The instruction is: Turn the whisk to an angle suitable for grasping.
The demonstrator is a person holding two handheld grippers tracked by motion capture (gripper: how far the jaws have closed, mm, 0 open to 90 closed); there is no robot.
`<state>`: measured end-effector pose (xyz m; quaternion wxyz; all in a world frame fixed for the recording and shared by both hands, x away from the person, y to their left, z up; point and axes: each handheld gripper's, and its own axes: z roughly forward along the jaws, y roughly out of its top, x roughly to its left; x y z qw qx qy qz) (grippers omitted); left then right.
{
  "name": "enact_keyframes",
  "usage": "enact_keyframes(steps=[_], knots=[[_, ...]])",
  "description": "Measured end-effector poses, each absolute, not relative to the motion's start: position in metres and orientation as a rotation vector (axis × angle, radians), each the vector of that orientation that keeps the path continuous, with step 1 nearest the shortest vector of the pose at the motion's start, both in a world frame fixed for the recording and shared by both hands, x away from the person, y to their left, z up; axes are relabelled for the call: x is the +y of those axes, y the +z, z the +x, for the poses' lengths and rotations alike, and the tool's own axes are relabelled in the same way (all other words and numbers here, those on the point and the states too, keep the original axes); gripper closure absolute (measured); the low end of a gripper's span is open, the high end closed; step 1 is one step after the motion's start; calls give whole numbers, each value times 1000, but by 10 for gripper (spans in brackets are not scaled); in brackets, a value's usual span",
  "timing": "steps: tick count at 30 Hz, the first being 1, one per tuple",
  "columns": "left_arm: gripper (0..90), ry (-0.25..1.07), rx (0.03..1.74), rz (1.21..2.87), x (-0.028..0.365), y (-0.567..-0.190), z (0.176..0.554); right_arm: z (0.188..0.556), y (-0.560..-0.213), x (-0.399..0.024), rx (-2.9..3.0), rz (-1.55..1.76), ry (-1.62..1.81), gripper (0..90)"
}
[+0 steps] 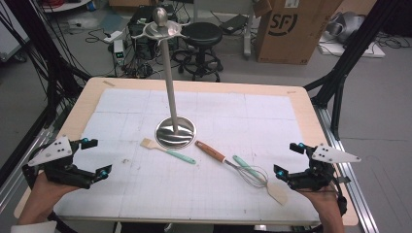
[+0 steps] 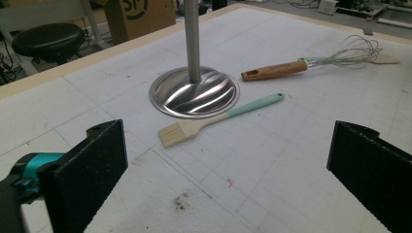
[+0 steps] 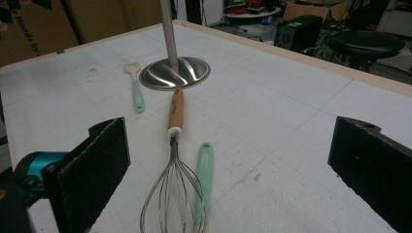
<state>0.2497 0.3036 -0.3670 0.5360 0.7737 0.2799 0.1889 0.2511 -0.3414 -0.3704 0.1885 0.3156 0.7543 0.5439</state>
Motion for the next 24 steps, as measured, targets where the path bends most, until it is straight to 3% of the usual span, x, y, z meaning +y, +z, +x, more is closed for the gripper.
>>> enact_keyframes(steps=[24], knots=[[16, 440, 679, 1854, 309, -381, 253, 267, -357, -322, 2261, 916, 1425, 5]])
